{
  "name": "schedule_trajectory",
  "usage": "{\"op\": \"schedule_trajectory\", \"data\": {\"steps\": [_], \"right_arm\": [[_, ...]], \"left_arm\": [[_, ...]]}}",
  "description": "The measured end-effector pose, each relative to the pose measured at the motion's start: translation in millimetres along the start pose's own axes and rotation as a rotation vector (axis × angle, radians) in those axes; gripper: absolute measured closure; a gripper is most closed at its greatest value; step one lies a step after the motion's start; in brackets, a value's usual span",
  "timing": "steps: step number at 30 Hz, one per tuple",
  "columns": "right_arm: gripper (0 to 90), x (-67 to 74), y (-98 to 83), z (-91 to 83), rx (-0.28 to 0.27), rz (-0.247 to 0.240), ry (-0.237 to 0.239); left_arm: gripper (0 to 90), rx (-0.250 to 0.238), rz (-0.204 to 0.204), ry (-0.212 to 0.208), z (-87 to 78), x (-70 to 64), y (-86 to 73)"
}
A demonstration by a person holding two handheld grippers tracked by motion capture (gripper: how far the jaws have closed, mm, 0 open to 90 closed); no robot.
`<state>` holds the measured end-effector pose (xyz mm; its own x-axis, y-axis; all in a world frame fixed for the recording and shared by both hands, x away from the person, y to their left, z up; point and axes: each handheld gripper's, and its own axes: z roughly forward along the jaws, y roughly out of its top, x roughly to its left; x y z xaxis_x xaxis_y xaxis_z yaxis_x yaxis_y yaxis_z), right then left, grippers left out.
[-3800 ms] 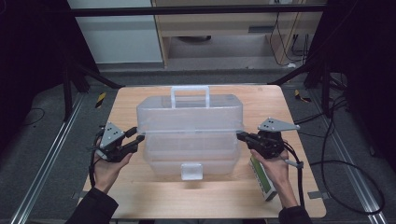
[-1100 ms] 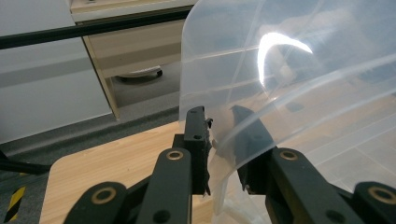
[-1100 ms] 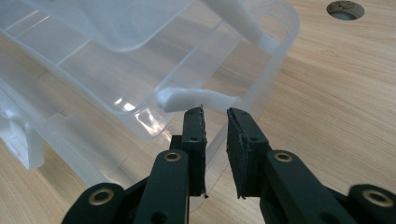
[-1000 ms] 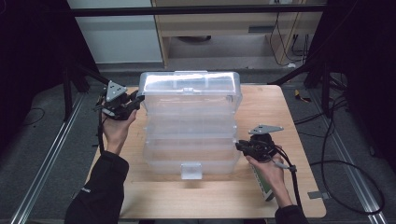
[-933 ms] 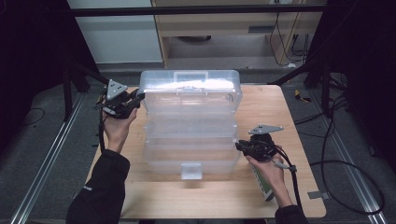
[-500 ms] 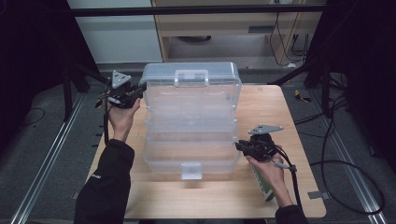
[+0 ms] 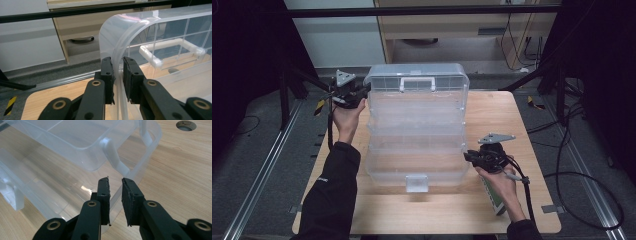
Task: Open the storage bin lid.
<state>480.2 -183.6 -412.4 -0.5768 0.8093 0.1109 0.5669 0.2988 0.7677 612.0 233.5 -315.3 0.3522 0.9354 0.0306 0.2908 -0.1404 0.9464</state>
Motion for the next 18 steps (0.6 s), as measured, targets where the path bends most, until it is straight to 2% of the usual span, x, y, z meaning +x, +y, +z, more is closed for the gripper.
{"op": "schedule_trajectory", "data": {"steps": [6, 15, 18], "right_arm": [[76.7, -0.1, 0.3, 0.2, 0.002, -0.002, 0.000], [76.7, 0.1, 0.3, 0.2, 0.002, -0.002, 0.000], [76.7, 0.0, 0.4, 0.1, 0.004, 0.001, 0.001]], "left_arm": [[78.4, 0.027, -0.002, 0.006, 13.0, 2.3, 4.6], [77.9, 0.028, -0.014, 0.021, 25.7, 4.6, 3.9], [77.6, 0.041, -0.005, 0.025, 29.9, 5.2, 5.0]]}}
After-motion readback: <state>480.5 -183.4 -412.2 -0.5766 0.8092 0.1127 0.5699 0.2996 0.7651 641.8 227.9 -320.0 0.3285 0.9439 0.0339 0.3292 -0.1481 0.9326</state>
